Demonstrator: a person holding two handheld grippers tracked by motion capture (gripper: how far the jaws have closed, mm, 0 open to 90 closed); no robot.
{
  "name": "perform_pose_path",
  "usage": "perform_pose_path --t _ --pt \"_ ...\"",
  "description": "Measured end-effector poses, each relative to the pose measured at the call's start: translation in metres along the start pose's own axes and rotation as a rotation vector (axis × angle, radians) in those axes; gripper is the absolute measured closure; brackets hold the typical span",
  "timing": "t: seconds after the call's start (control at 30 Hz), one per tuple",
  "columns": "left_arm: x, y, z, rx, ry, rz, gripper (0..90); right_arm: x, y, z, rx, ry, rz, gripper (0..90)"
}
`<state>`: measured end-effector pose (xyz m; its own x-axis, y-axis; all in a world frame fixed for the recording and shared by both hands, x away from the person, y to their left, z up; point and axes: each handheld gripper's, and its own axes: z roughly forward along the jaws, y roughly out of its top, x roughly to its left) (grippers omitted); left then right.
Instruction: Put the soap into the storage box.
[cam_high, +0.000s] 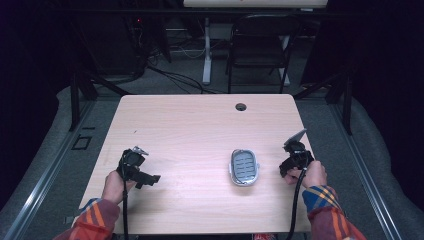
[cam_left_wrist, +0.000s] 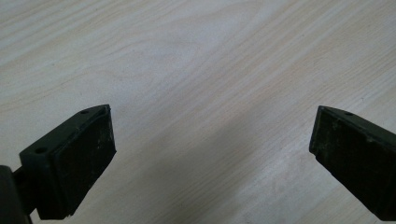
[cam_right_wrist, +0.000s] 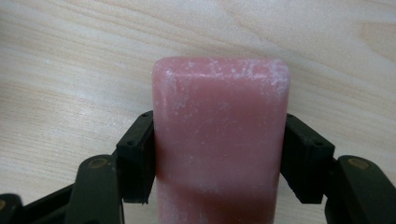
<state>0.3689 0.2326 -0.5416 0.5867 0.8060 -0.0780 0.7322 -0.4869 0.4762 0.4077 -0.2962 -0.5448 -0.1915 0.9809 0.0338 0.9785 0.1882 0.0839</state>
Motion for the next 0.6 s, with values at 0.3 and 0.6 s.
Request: perform_pose_path --t 0.3,0.6 --pt "0.001 0.0 0.001 0.001 -0.004 -0.005 0.2 -0.001 -0.001 0.001 -0.02 -0.003 -0.008 37.1" --pt "0.001 -0.001 0.001 -0.001 0.001 -0.006 0.2 -0.009 -0.001 -0.007 -0.015 0.045 -0.001 37.2"
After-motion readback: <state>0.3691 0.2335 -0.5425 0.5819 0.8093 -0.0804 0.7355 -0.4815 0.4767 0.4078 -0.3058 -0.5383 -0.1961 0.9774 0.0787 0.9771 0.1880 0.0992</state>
